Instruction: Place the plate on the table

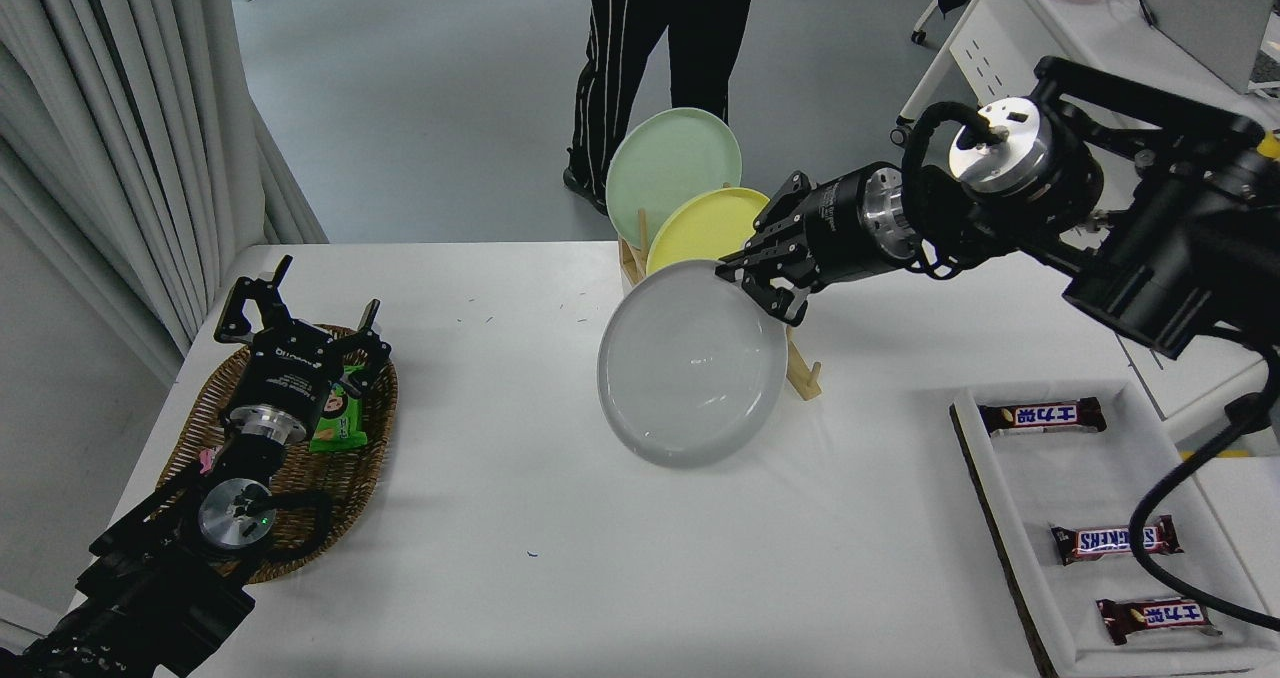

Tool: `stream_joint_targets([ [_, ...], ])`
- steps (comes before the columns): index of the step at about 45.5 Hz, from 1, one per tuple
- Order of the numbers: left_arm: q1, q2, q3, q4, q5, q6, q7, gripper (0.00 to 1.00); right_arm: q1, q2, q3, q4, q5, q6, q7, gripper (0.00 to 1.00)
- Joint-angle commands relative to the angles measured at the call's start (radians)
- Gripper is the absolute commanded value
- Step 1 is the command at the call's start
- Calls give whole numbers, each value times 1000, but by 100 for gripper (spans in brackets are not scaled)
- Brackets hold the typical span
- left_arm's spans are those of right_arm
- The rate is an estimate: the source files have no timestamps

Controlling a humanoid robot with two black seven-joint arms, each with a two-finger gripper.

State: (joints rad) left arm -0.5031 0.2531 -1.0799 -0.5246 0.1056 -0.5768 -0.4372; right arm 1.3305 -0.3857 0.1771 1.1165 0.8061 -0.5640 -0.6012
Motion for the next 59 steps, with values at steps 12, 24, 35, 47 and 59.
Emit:
stream_joint_targets([
  [12, 0, 0, 0, 0, 0, 0, 0, 100, -181, 57, 7, -72, 193, -195, 3, 0],
  [24, 0, 0, 0, -1, 0, 0, 0, 100, -270, 76, 74, -153, 240, -182, 5, 0],
  [35, 0, 0, 0, 0, 0, 0, 0, 100, -356, 139, 160, -251, 223, -166, 6, 0],
  [47, 0, 0, 0, -2, 0, 0, 0, 100, -393, 202, 163, -325, 223, -140, 6, 0],
  [59, 0, 0, 0, 0, 0, 0, 0, 100, -425, 261, 180, -385, 222, -126, 6, 0],
])
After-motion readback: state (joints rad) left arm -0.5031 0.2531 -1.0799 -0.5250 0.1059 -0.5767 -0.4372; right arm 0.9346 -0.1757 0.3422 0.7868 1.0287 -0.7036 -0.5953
